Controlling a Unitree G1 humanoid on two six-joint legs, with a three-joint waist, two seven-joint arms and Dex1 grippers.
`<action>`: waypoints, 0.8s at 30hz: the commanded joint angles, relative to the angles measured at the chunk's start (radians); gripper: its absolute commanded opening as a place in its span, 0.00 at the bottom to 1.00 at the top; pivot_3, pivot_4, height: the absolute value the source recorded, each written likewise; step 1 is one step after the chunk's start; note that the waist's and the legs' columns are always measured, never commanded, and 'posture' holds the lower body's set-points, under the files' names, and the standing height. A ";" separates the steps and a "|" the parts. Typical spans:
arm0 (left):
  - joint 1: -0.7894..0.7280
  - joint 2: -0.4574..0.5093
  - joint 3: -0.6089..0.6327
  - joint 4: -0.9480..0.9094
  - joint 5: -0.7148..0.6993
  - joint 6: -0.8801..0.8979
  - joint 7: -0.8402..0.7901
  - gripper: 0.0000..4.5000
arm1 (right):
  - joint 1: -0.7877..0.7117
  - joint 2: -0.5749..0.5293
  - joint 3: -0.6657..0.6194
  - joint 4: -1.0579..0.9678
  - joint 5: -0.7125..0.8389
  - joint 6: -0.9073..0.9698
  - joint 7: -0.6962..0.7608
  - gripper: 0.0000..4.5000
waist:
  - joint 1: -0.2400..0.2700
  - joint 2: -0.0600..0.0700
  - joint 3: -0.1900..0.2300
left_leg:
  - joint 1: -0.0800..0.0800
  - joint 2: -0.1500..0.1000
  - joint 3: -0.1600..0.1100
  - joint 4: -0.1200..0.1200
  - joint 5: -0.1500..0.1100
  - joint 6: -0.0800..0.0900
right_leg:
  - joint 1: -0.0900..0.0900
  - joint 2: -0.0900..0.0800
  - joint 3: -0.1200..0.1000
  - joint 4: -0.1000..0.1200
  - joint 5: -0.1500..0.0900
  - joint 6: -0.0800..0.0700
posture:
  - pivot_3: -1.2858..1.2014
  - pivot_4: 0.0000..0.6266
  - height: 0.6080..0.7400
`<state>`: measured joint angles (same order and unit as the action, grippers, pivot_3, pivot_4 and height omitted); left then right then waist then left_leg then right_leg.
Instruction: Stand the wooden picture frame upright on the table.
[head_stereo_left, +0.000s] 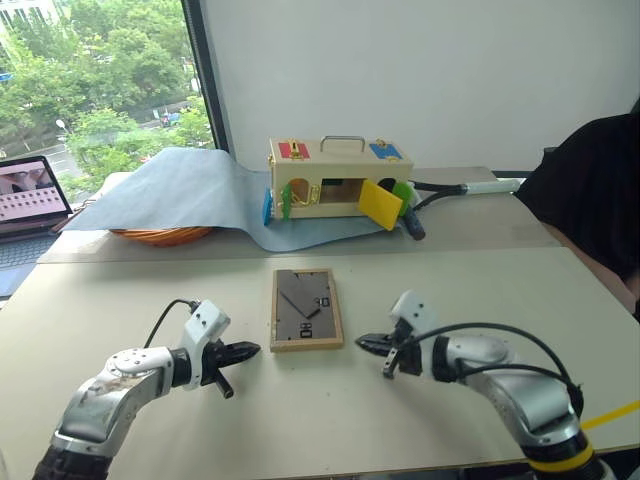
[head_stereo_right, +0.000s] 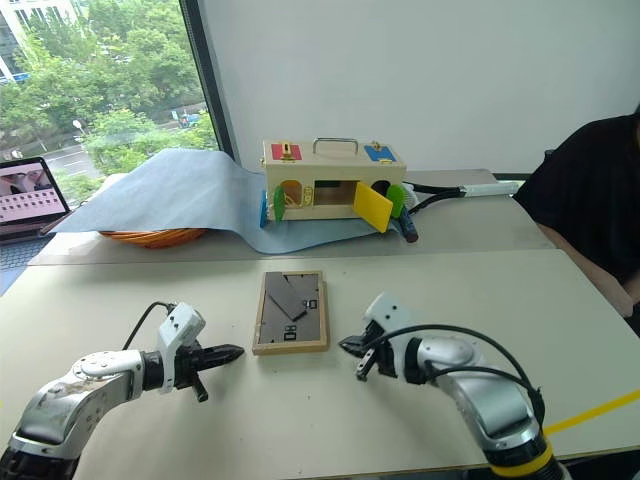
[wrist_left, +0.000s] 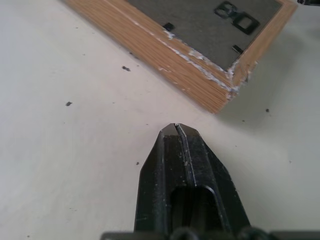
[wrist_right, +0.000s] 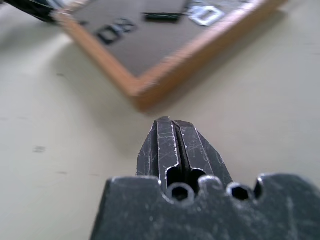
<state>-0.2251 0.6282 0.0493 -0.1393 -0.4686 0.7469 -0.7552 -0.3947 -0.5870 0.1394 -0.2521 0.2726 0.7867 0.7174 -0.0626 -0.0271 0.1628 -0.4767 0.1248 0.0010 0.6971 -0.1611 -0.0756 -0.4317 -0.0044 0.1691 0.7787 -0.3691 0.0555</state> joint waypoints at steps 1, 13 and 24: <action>-0.111 -0.064 0.002 0.101 0.040 -0.011 0.088 0.00 | -0.118 0.015 0.028 0.197 -0.069 -0.174 0.027 0.00 | 0.000 -0.003 0.002 | 0.000 -0.001 -0.002 0.000 0.000 0.001 | 0.000 0.000 0.000 0.000 0.001 0.003 | 0.52 0.24 0.45; -0.235 -0.212 -0.161 0.211 0.204 -0.089 0.148 0.00 | -0.352 0.267 0.137 0.719 -0.195 -0.482 0.089 0.00 | 0.010 -0.005 0.003 | -0.001 -0.003 -0.003 -0.006 -0.001 0.003 | 0.011 -0.002 -0.001 -0.012 0.008 -0.001 | 0.52 0.24 0.45; -0.048 -0.118 -0.142 -0.013 0.163 0.023 0.105 0.00 | -0.099 0.207 0.144 0.195 -0.136 -0.192 0.120 0.00 | 0.007 -0.001 0.001 | 0.000 -0.003 -0.003 -0.014 -0.002 0.002 | 0.010 -0.002 -0.001 -0.015 0.007 -0.001 | 0.52 0.24 0.45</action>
<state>-0.3165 0.5077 -0.0560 -0.1472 -0.2893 0.7100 -0.6237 -0.5201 -0.3839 0.2474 0.0443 0.0993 0.5306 0.8059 -0.0555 -0.0281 0.1636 -0.4762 0.1218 -0.0018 0.6823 -0.1628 -0.0739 -0.4214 -0.0067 0.1683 0.7636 -0.3623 0.0545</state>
